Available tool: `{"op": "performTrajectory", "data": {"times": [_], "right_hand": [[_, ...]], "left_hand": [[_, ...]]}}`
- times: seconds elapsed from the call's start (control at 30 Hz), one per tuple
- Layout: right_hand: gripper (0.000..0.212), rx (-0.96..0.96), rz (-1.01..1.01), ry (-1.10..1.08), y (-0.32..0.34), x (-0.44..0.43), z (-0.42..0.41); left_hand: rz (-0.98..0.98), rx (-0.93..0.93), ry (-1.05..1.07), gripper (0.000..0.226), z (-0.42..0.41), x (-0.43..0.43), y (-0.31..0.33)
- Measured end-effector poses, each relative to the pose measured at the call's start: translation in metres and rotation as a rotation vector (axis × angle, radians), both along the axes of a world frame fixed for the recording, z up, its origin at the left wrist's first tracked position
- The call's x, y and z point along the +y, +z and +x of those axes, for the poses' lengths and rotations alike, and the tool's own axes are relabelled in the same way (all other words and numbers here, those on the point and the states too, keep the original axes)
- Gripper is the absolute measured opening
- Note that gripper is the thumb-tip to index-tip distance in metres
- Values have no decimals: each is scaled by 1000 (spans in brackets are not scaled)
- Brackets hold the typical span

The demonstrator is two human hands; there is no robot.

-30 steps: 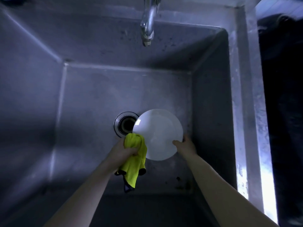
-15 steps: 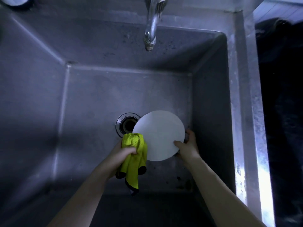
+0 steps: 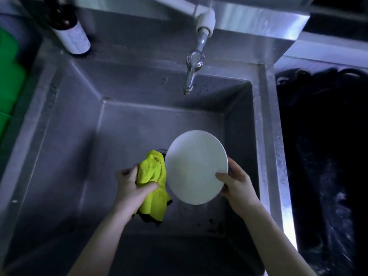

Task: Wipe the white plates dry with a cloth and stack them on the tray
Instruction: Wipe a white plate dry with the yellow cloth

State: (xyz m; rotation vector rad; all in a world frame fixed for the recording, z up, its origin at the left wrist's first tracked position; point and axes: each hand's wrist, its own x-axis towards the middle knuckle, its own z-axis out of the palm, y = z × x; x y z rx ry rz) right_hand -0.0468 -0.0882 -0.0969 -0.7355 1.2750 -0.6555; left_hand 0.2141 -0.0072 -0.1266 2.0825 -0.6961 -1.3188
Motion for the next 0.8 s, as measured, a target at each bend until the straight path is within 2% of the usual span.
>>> {"op": "performTrajectory", "data": {"times": [0.13,0.23,0.33,0.43,0.57,0.7,0.8], "right_hand": [[58,-34,-66,10,36,11,4],[58,-96,-92,-9,63,23,11],[57,-175,-99,-40,88,36,15],[56,-245,-131,-83,117,41,9],[54,-317,-163,-115,157,44,-8],[51,-369,-244,-15,189,60,-18],[51,-410,-287,10,205,72,-27]], "left_hand": [[-319,-233,-145,73,-4,-5,51],[-491,-353,-172,77,-17,-6,91],[-592,-513,-346,75,-45,0,127],[-643,-535,-556,72,-73,21,155],[-673,-356,-573,48,-85,36,183],[-895,-694,-590,42,-109,31,209],[-926,-741,-572,43,-125,27,219]]}}
